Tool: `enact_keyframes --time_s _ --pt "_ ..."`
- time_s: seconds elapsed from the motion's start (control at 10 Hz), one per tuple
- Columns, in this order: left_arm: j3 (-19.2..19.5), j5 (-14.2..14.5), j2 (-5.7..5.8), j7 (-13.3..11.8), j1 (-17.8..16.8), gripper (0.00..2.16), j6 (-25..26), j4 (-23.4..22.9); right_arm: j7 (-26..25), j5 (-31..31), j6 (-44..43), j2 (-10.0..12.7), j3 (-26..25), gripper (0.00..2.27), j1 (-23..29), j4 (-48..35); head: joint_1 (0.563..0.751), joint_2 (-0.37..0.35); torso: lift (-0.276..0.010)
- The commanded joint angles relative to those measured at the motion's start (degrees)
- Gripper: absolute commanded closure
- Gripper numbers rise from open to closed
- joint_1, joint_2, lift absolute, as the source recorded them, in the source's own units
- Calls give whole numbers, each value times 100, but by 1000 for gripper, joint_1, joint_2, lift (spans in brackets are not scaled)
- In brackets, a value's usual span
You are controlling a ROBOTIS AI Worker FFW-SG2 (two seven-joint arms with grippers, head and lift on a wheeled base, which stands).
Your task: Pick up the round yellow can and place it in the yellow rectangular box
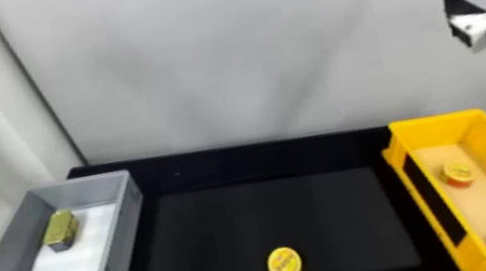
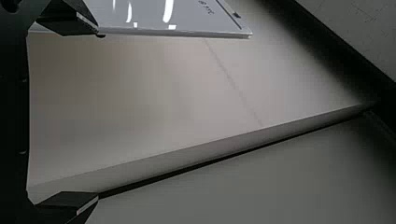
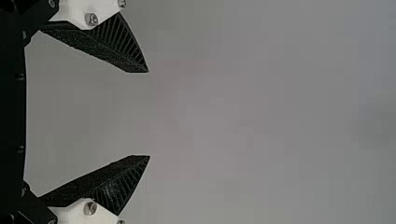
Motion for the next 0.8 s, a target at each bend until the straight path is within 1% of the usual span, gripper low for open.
enact_keyframes --time_s 0.0,0.1,0.2,0.4,0.5,0.6,0.7 --pt "51 -1 -24 -2 46 38 -3 1 246 203 248 6 -56 147 148 -159 686 14 -55" --pt "43 -1 -24 -2 46 38 -3 10 492 282 432 6 -48 147 218 -203 686 14 -55" --pt "25 -1 -24 -2 29 38 -3 27 941 511 661 6 84 148 253 -194 686 14 -55" --pt "16 -18 -24 -10 11 38 -3 36 1547 678 714 33 532 167 341 -62 686 14 -55" --pt "43 -18 -24 -10 2 38 -3 36 1530 581 784 -117 1042 174 394 79 686 14 -55" --pt "69 -18 -24 -63 -15 38 -3 36 1565 353 889 -301 1429 174 429 290 686 14 -55" --pt "60 -10 -24 -63 -15 38 6 36 1591 177 916 -257 1543 174 552 457 686 14 -55"
